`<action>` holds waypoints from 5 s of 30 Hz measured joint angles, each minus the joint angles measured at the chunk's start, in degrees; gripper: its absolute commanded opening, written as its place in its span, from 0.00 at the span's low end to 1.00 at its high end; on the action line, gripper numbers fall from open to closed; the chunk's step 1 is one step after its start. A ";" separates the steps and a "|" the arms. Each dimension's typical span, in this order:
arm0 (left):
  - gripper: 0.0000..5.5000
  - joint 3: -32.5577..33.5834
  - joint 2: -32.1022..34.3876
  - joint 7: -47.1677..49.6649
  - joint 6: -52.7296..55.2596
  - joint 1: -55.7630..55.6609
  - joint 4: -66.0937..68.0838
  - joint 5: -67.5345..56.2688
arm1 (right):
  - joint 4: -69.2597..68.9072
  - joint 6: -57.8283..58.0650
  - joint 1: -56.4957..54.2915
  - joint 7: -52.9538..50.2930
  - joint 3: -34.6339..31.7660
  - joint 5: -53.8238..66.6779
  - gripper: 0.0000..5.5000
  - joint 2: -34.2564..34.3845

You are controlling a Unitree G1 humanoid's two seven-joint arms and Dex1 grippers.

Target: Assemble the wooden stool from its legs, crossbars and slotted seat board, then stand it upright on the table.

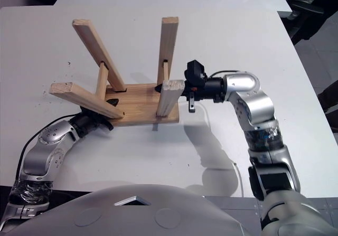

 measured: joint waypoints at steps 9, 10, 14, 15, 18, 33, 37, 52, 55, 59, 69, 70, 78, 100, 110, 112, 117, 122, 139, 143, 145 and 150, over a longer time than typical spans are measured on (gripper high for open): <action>0.00 11.92 -1.49 3.14 1.72 1.06 -4.25 -6.63 | -5.01 2.69 3.65 -12.54 -11.42 -1.67 0.00 -5.76; 0.00 15.58 -1.02 3.65 2.68 1.04 -5.42 -9.20 | -3.63 1.54 4.91 -13.89 -10.81 -4.61 0.00 -6.71; 0.00 22.27 4.58 0.07 5.51 2.99 -6.73 -13.36 | -0.15 -3.10 10.93 -18.88 -5.07 -14.55 0.00 -6.95; 0.00 21.97 6.30 -2.04 5.27 4.73 -6.85 -12.52 | -0.17 -3.63 12.31 -19.49 -3.71 -15.79 0.00 -6.61; 0.00 17.52 11.02 -8.92 3.07 11.64 -5.43 -7.38 | -1.37 -5.43 16.45 -20.63 0.03 -18.41 0.00 -5.77; 0.00 7.24 12.65 -13.47 -7.40 11.20 3.38 2.19 | 0.02 -8.25 20.34 -19.42 6.93 -22.92 0.00 -6.48; 0.00 5.30 12.57 -14.57 -7.63 11.11 2.37 1.98 | 0.57 -8.64 19.57 -20.12 8.11 -23.51 0.00 -5.15; 0.00 5.89 13.59 -15.36 -2.44 15.64 -8.01 -1.15 | -10.44 -2.42 27.42 -13.82 2.90 -16.49 0.00 -12.12; 0.00 8.23 15.87 -16.72 0.23 19.02 -14.69 -4.48 | -14.47 0.09 29.33 -11.25 -1.26 -12.38 0.00 -15.95; 0.00 15.02 18.05 -17.55 3.89 20.10 -20.60 -10.95 | -18.82 1.89 30.15 -7.65 -6.83 -5.96 0.00 -19.19; 0.00 21.16 20.06 -17.08 7.98 13.21 -23.19 -17.02 | -24.14 6.69 29.00 -6.18 -14.82 2.71 0.00 -21.49; 0.00 20.83 19.54 -16.53 8.07 12.68 -23.19 -17.02 | -24.00 6.84 28.73 -6.31 -15.10 2.71 0.00 -21.50; 0.00 17.01 17.13 -15.96 6.44 8.72 -20.69 -15.30 | -18.59 6.03 24.16 -7.29 -14.20 0.50 0.00 -20.28; 0.55 -1.28 18.72 -31.64 -18.49 -4.74 11.19 6.07 | 3.16 -12.51 14.33 0.04 1.89 -14.15 0.55 -17.93; 0.55 -7.28 14.82 -36.23 -26.42 -16.00 24.74 9.61 | 11.04 -13.18 8.54 0.41 6.27 -16.37 0.55 -13.15; 0.55 -7.84 12.76 -36.35 -27.17 -18.62 27.42 9.56 | 12.32 -13.42 7.55 0.59 6.72 -16.51 0.55 -11.97; 0.47 -8.19 10.99 -37.47 -28.32 -19.65 28.87 9.24 | 16.59 -14.18 4.26 1.82 7.25 -16.44 0.42 -10.14; 0.33 -7.59 11.04 -39.21 -26.61 -19.41 27.94 6.58 | 17.28 -12.86 4.19 3.97 7.06 -14.98 0.28 -9.51; 0.31 7.95 16.46 -31.65 6.52 -14.61 7.41 -43.52 | 5.10 19.46 6.57 2.98 -7.38 30.34 0.26 -15.93; 0.31 8.72 11.23 -18.17 5.19 -17.35 7.36 -56.13 | 5.65 19.74 6.48 -7.03 -7.22 42.85 0.26 -11.37; 0.31 8.79 7.10 -6.93 3.27 -19.35 7.26 -62.10 | 5.59 19.73 5.95 -15.87 -7.06 49.08 0.26 -6.52; 0.30 9.50 -0.26 15.90 -2.27 -23.49 7.10 -69.78 | 5.60 18.48 2.08 -38.05 -7.05 61.16 0.26 2.96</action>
